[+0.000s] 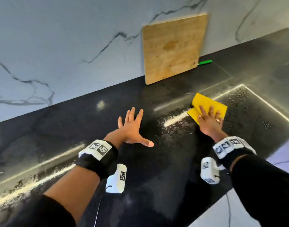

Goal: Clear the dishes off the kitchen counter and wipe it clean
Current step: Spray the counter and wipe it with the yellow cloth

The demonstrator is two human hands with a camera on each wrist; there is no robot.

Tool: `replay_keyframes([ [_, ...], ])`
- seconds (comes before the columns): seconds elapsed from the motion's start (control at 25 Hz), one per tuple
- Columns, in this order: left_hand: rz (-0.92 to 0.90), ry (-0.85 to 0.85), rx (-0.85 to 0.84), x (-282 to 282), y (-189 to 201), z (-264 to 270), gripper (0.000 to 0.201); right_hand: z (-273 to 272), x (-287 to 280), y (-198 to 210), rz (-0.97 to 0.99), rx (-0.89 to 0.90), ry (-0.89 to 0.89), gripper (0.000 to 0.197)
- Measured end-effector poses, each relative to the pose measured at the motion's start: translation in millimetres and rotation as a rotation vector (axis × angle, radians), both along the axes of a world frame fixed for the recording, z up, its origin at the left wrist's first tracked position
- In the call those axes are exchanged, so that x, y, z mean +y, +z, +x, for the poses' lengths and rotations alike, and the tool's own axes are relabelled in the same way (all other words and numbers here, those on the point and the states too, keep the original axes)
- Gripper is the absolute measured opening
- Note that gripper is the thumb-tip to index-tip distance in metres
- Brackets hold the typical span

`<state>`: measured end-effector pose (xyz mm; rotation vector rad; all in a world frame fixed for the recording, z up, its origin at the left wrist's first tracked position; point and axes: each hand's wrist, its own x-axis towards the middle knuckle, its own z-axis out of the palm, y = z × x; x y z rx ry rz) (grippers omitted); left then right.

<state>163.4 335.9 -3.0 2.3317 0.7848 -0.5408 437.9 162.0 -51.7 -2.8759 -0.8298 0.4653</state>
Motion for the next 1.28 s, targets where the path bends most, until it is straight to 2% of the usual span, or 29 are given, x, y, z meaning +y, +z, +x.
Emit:
replay_keyframes([
  [0.04, -0.007, -0.028, 0.021, -6, -1, 11, 0.15, -17, 3, -4, -0.025, -0.002, 0.009, 0.056],
  [0.08, -0.004, -0.051, 0.047, -12, -2, 18, 0.155, -42, 9, -9, -0.027, -0.012, 0.117, 0.056],
  [0.16, 0.023, -0.085, 0.081, -22, -5, 26, 0.163, -104, 4, -17, 0.039, -0.037, 0.473, 0.055],
  [0.24, 0.041, -0.119, 0.088, -34, -10, 24, 0.167, -146, -41, -15, 0.107, -0.021, 0.765, 0.053],
  [0.32, 0.049, -0.205, 0.103, -49, -17, 15, 0.169, -133, -95, -13, 0.153, -0.036, 0.837, 0.051],
  [0.36, 0.049, -0.253, 0.113, -57, -21, 9, 0.169, -109, -115, -16, 0.146, -0.059, 0.783, 0.05],
  [0.4, 0.052, -0.293, 0.117, -64, -24, 3, 0.167, -82, -131, -20, 0.154, -0.059, 0.657, 0.05],
  [0.48, 0.061, -0.335, 0.119, -75, -29, -5, 0.166, -36, -138, -20, 0.166, -0.085, 0.272, 0.052],
  [0.52, 0.071, -0.344, 0.12, -80, -32, -8, 0.166, -33, -134, -21, 0.164, -0.103, 0.109, 0.058],
  [0.56, 0.088, -0.349, 0.119, -84, -34, -9, 0.166, -48, -125, -25, 0.149, -0.109, 0.054, 0.063],
  [0.6, 0.106, -0.347, 0.119, -87, -37, -9, 0.167, -77, -117, -30, 0.139, -0.134, 0.104, 0.063],
  [0.68, 0.141, -0.333, 0.111, -91, -41, -9, 0.169, -156, -120, -24, 0.168, -0.124, 0.409, 0.054],
  [0.76, 0.163, -0.322, 0.113, -90, -40, -8, 0.172, -211, -153, -19, 0.182, -0.087, 0.652, 0.051],
  [0.84, 0.164, -0.328, 0.13, -90, -37, -6, 0.172, -216, -182, -13, 0.209, -0.05, 0.755, 0.05],
  [0.92, 0.157, -0.322, 0.128, -92, -33, -7, 0.17, -175, -199, -13, 0.232, -0.03, 0.817, 0.048],
  [1.0, 0.173, -0.294, 0.126, -100, -28, -14, 0.16, -108, -203, -27, 0.285, -0.106, 0.706, 0.048],
  [1.12, 0.236, -0.208, 0.163, -128, -23, -30, 0.128, -20, -194, -36, 0.297, -0.176, 0.236, 0.055],
  [1.16, 0.256, -0.157, 0.158, -140, -22, -35, 0.117, -11, -188, -36, 0.266, -0.164, 0.117, 0.06],
  [1.2, 0.25, -0.103, 0.15, -152, -21, -39, 0.107, -15, -182, -38, 0.245, -0.154, 0.075, 0.064],
  [1.28, 0.199, -0.007, 0.122, -181, -22, -46, 0.095, -52, -183, -40, 0.284, -0.19, 0.163, 0.062],
])
